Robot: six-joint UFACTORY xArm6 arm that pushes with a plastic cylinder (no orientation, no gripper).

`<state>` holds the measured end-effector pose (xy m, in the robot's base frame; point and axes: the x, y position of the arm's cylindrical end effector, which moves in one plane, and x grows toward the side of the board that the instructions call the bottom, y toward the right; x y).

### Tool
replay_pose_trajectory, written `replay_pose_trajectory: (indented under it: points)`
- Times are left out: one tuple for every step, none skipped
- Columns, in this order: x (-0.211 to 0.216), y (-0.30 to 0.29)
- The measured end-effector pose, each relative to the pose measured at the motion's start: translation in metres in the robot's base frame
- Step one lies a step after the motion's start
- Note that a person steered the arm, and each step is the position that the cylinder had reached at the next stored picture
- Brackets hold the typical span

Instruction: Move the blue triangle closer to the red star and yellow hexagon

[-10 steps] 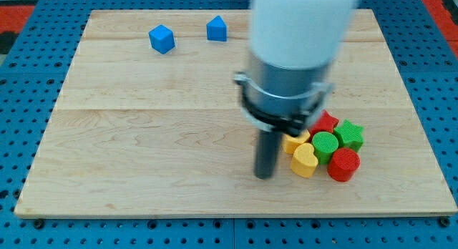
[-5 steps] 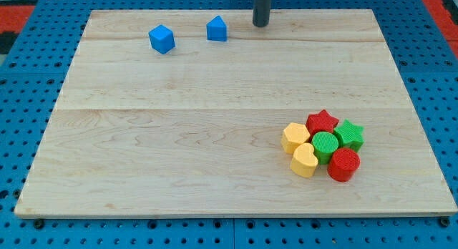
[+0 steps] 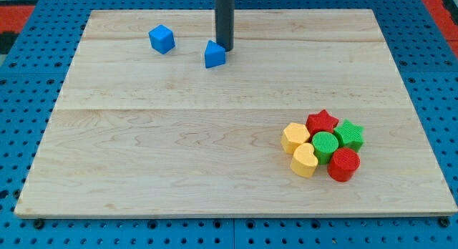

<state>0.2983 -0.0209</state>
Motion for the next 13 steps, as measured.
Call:
replay_pose_trajectory:
  points:
    - [0.004,-0.028]
    - [0.018,-0.044]
    - [0.038,-0.041]
    - [0.078,-0.018]
    - [0.093,-0.035]
    - [0.128,-0.009]
    - [0.147,0.054]
    - [0.142,0.033]
    - [0.141,-0.018]
    - [0.163,-0.007]
    - [0.177,0.028]
    - [0.189,0.073]
    - [0.191,0.092]
